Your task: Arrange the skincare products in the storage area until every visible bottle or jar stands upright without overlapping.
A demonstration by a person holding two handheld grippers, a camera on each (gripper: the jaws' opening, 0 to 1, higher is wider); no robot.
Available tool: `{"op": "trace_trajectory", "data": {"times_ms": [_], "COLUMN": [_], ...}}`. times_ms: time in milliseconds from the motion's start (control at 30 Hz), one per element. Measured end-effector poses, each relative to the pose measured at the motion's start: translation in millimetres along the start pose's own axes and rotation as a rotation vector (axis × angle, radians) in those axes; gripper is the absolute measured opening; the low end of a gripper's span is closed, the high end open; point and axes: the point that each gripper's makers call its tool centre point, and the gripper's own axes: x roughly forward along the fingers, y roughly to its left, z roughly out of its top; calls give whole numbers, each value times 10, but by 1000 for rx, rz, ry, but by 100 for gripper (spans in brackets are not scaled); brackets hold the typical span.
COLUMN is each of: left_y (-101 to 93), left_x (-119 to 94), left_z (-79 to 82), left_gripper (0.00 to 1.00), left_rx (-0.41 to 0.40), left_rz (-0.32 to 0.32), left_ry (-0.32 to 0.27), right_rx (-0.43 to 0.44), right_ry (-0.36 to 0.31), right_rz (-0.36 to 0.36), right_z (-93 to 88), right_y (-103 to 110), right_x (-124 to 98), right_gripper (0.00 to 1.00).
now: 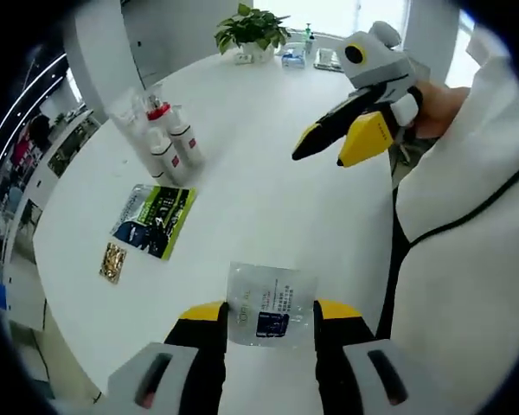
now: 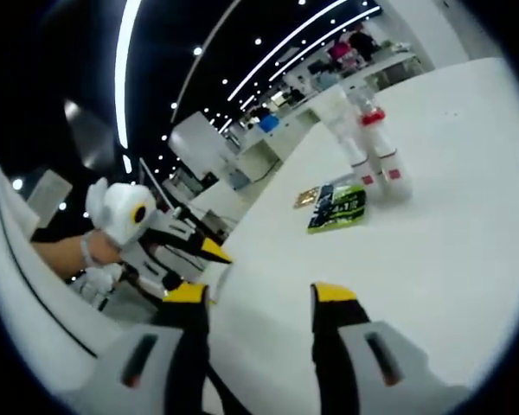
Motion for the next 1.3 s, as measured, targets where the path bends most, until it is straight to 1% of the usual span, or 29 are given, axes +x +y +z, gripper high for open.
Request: {"op": "trace_trajectory", "data": {"times_ms": [67,167,200,267,300,333,400,433,533,633,667,767,833,867,900,933,1000,1033,1067,1100,1133,1167,1267,1300], "left_y": [-42,-122,-147,-184,-223,-248,-308,-346,-448,-525,-563,-610,-623,-611,-617,-619,-627,-649,-663,-667,-670,-668,-595,-593], "left_x": [-11,-38,-49,-63,-71,-71,-60,-48,-26,-25,-26,-26,-25,-21,-22,-19,-23,-21,-18,-21,-24,-43,-94,-106], "left_z": [55,191,244,326,391,423,489,524,586,658,707,771,804,797,814,829,847,861,885,903,910,899,883,879], "left_gripper": [40,40,40,40,40,40,40,40,40,40,40,40,40,40,40,40,40,40,41,42,43,45,47,47], "left_rx": [-7,0,1,14,19,26,50,63,108,138,147,189,201,225,232,230,223,204,172,145,131,79,16,-14], "left_rz": [-4,-10,-8,-5,-6,-6,-6,-6,-14,-9,-10,-2,3,18,19,24,18,5,-5,-8,-12,-24,11,8], "left_ry": [-14,-50,-57,-74,-85,-89,-92,-92,-90,-90,-94,-91,-87,-67,-71,-72,-87,-102,-129,-153,-163,-184,-228,-245], "right_rx": [10,20,38,39,63,96,118,124,149,159,168,183,185,210,215,224,234,259,301,303,304,319,340,336], "right_ry": [14,37,65,71,92,105,103,104,114,141,154,181,192,190,191,186,190,190,190,184,179,170,146,134], "right_rz": [15,35,40,48,62,88,104,101,101,104,109,125,126,142,154,163,156,180,186,182,182,188,193,192], "right_z": [-18,-48,-94,-105,-142,-166,-162,-168,-191,-234,-254,-295,-311,-300,-292,-274,-276,-269,-265,-261,-260,-245,-209,-189], "right_y": [41,92,108,131,165,219,256,256,262,256,257,279,286,316,330,342,311,340,341,317,298,291,262,248], "right_x": [23,58,69,85,90,87,86,83,78,78,82,82,76,67,53,42,22,3,-24,-39,-61,-94,-176,-204], "right_gripper": [43,43,42,41,40,37,32,29,25,21,20,14,10,7,4,3,1,0,0,0,0,0,0,0]}}
